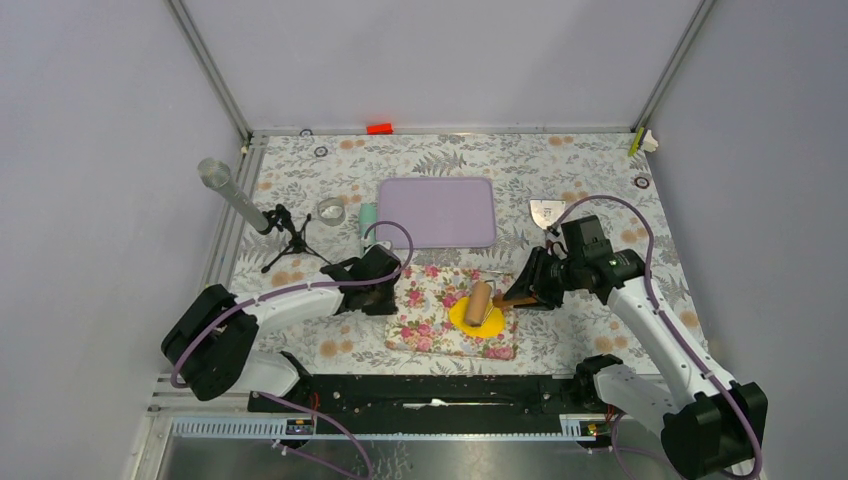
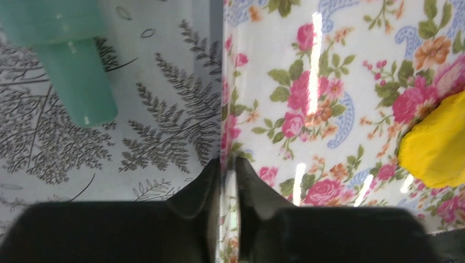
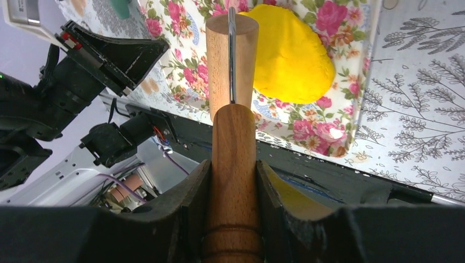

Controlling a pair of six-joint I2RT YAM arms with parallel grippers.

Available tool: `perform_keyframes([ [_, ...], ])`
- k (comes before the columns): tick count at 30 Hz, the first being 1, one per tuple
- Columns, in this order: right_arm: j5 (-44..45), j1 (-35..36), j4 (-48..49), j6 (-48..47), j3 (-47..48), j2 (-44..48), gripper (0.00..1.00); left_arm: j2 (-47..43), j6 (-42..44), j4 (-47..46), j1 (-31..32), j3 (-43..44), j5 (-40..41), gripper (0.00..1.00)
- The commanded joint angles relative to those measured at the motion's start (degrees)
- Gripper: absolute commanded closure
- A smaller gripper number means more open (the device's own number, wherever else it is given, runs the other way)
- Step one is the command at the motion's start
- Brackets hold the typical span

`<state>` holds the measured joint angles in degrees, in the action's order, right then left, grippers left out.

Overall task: Roll out the dumpling wrappers from the dough
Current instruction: Flatten out the dough on the work surface.

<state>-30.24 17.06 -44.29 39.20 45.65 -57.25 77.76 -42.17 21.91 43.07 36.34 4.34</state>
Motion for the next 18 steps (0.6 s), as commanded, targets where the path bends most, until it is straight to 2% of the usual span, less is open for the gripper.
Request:
perform_keyframes([
  [1, 2.4, -0.7, 0.7, 3.7, -0.5, 2.1, 1.0, 2.3, -0.8, 0.1, 0.8, 0.2, 1.3, 1.0],
  [7, 4.4, -0.7, 8.4, 17.1, -9.5, 6.4, 1.0, 1.6, -0.9, 0.4, 0.9, -0.1, 1.7, 1.0],
  [18, 17.3, -0.7, -0.2, 20.5, -17.4, 12.2, 1.0, 0.9, 0.2, 1.8, 0.8, 0.3, 1.0, 1.0],
])
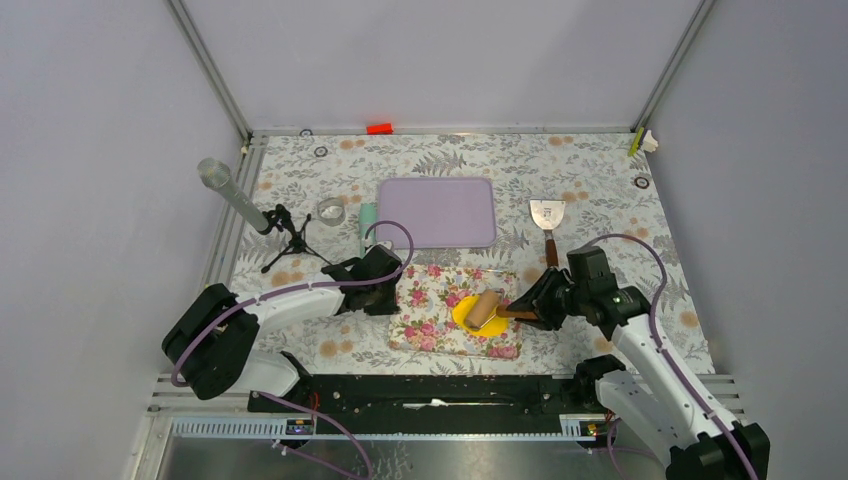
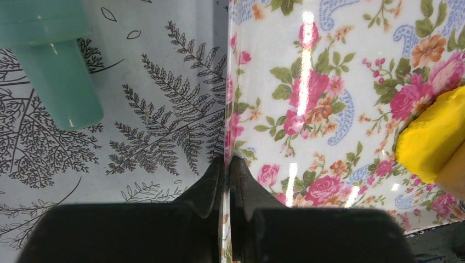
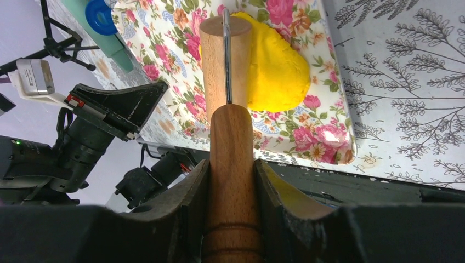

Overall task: Roll out the dumpling wrappers from the dough
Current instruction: Flatten out the dough on the work surface.

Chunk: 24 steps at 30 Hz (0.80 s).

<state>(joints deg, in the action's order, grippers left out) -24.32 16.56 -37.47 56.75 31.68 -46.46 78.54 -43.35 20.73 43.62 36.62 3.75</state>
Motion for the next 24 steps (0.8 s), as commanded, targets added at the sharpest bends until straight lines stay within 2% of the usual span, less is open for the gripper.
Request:
perform_keyframes([
  [1, 12.6, -0.2, -7.9, 3.6, -3.9, 2.0, 1.0, -0.2, 1.3, 3.2, 0.3, 0.0, 1.7, 1.0],
  [7, 16.8, 0.2, -12.5, 4.8, -4.2, 3.9, 1.0, -0.9, 0.8, 3.6, 0.3, -0.5, 1.5, 1.0],
  [14, 16.8, 0.2, -19.5, 4.3, -2.1, 8.4, 1.0, 0.1, 1.3, 4.2, 0.3, 0.0, 1.0, 1.0],
  [21, 18.2, 1.4, -18.9, 3.9, -2.4, 6.5, 1.0, -2.6, 0.3, 4.7, 0.7, -0.8, -0.6, 1.0],
  [24, 18.6, 4.4, -18.9, 5.7, -3.6, 5.7, 1.0, -4.2, -0.7, 4.8, 0.7, -0.8, -3.4, 1.0],
])
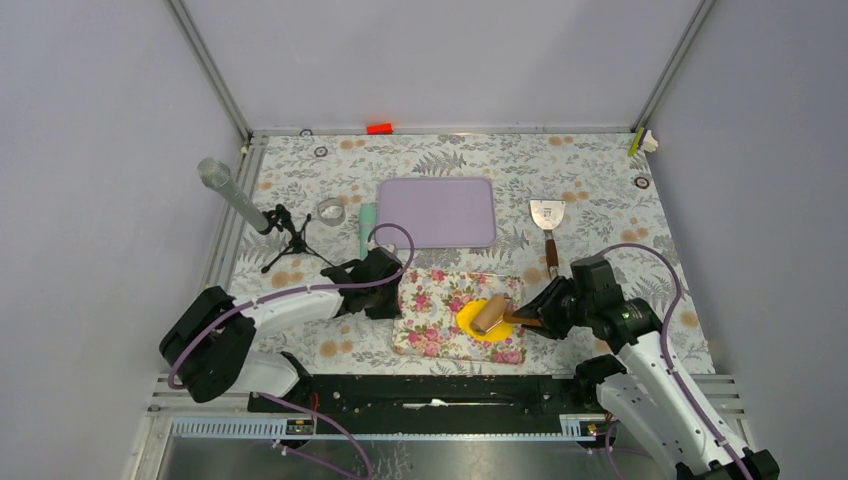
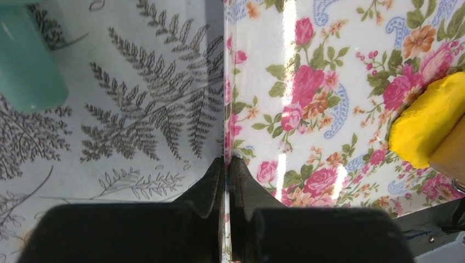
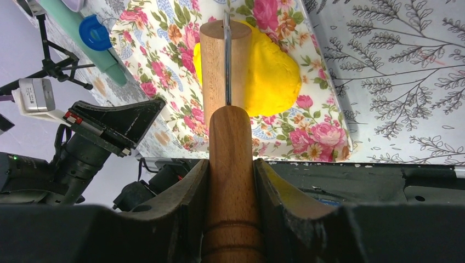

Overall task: Roll out the dumpling wrappers from the dough
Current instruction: Flatten out the dough on the work surface.

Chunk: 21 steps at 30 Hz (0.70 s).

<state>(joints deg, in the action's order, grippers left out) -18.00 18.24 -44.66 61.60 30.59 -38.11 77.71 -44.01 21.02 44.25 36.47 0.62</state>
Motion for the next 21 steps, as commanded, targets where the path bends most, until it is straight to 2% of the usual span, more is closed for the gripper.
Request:
perform_keyframes([
  [1, 13.5, 4.8, -11.9, 2.1, -2.5, -2.9, 1.0, -3.8, -0.8, 4.9, 0.1, -0.4, -1.3, 1.0],
  [4, 17.4, 13.0, -11.6, 6.3, -1.9, -5.3, 1.0, -5.0, -2.5, 5.1, 0.1, -0.5, -1.7, 1.0],
  [8, 21.7, 18.9, -9.7, 10.4, -1.2, -10.4, 1.0, -5.8, -2.6, 5.4, 0.1, -1.1, -0.9, 1.0],
  [12, 22.8, 20.8, -6.4, 12.1, -1.8, -13.7, 1.0, -5.2, -2.3, 4.7, 0.1, -1.4, -1.2, 1.0],
  [15, 22.0, 21.1, -3.3, 13.0, -2.3, -16.2, 1.0, -4.3, -0.3, 3.0, 0.1, -1.2, -4.5, 1.0],
  [21, 23.9, 23.0, -2.1, 14.7, -2.7, -18.7, 1.0, -4.1, 0.4, 3.0, 0.1, -0.9, -4.4, 1.0],
])
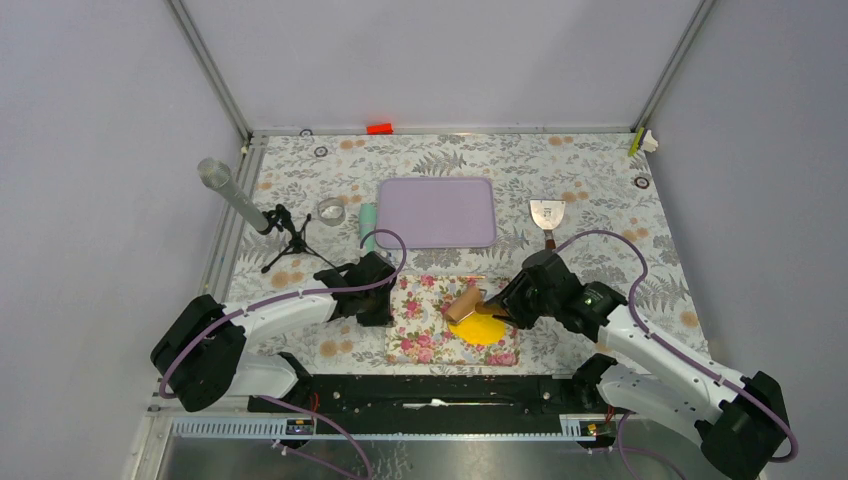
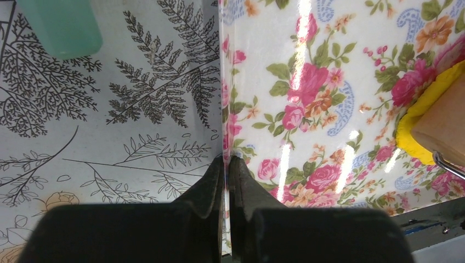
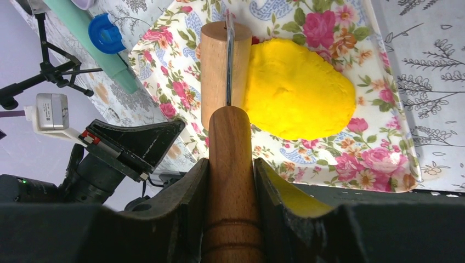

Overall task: Roll out the dumpling wrappers from the dough
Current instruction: Flatten out the dough on the work surface.

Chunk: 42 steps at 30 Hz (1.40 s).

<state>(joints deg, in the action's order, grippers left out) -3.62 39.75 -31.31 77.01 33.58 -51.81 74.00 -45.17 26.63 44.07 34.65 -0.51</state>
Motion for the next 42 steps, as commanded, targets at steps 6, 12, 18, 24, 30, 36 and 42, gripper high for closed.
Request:
perform_keyframes([
  [6, 10.0, 2.1, -11.2, -3.1, -0.4, -6.1, 1.0, 0.6, 0.6, -3.1, 0.2, 0.2, -2.9, 1.0],
  [12, 7.9, 2.0, -12.1, -14.7, 21.2, -13.0, 1.0, 2.8, 2.4, -3.5, 0.2, 0.7, -3.8, 1.0],
  [18, 8.6, 1.9, -16.8, -14.3, 23.2, -8.9, 1.0, 2.7, 2.0, -1.9, 0.1, 1.5, -1.0, 1.0],
  [24, 15.7, 11.9, -17.1, -13.1, 18.5, -3.6, 1.0, 1.4, 1.1, -3.4, 0.2, 1.3, -2.2, 1.0],
  [30, 15.9, 13.5, -14.5, -11.1, 17.0, -7.3, 1.0, 1.8, 1.0, -2.7, 0.2, 1.8, -1.4, 1.0],
  [36, 18.2, 13.5, -17.6, -6.8, 14.2, -7.5, 1.0, 2.1, 0.8, -2.8, 0.2, 1.6, -1.7, 1.0],
  [42, 16.9, 13.5, -15.3, -4.5, 7.3, -9.2, 1.0, 1.6, 0.9, -2.8, 0.2, 1.4, -1.8, 1.0],
])
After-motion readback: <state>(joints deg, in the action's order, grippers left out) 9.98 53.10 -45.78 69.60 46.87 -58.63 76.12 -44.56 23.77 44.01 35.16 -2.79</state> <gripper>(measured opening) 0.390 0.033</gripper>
